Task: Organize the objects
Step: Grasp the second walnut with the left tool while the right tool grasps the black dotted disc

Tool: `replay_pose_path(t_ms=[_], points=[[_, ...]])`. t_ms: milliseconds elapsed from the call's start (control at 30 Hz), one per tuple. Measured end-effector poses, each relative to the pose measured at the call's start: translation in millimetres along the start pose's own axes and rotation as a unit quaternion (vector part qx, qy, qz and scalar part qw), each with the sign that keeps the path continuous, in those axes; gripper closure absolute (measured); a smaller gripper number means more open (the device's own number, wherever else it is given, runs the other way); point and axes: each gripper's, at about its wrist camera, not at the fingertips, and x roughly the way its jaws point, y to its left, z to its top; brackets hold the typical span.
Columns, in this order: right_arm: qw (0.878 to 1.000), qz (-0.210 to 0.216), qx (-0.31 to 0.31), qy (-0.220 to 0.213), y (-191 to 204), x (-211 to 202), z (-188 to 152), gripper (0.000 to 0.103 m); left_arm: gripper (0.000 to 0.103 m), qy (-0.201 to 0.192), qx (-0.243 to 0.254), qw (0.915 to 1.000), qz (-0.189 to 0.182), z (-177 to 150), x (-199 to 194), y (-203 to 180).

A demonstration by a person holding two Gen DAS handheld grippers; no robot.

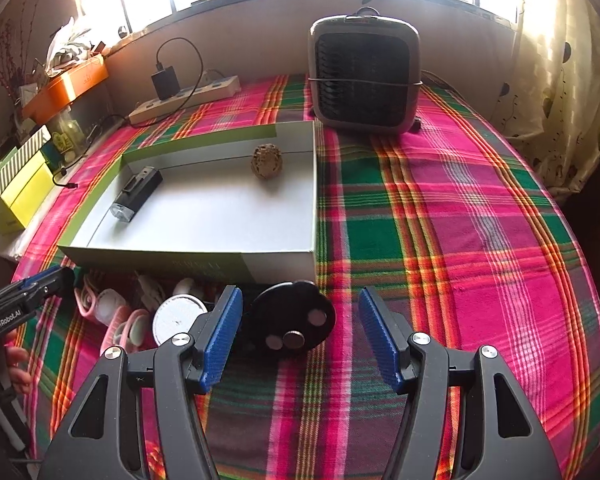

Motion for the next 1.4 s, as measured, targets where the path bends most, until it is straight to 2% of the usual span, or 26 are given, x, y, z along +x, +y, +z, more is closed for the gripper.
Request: replay_pose_path(t_ms=[667, 733, 800, 867, 967, 1400], points=[[1.0, -0.028, -0.004, 0.01, -10.3, 2.6, -10.7, 0.042, 0.065, 0.0, 0.015, 0.9995, 0.027, -2.4, -0.8, -6.0], [1.0, -0.026, -0.004, 0.009, -10.2, 1.9, -10.9, 0.045, 0.068, -0.002, 0.013, 0.9994, 0.032, -3.5, -1.6, -4.6], [1.0, -0.026, -0.003, 0.006, -10.7, 1.0, -10.8, 0.051, 0.073, -0.002, 0.013, 0.9992, 0.037, -3.1, -1.5, -5.0], [1.0, -0.026, -0.002, 0.005, -11.6, 0.6, -11.2, 0.052, 0.076, -0.001, 0.011, 0.999, 0.042, -3.4, -2.3, -3.1], [1.0, -0.024, 0.0, 0.004, -11.7, -0.4, -11.5, 0.061, 0.076, -0.001, 0.009, 0.9991, 0.041, -3.0, -2.1, -3.5], [1.0, -0.021, 0.006, -0.002, -12.7, -1.9, -11.5, 0.074, 0.076, -0.002, 0.011, 0.999, 0.044, -3.5, -2.1, -5.0]])
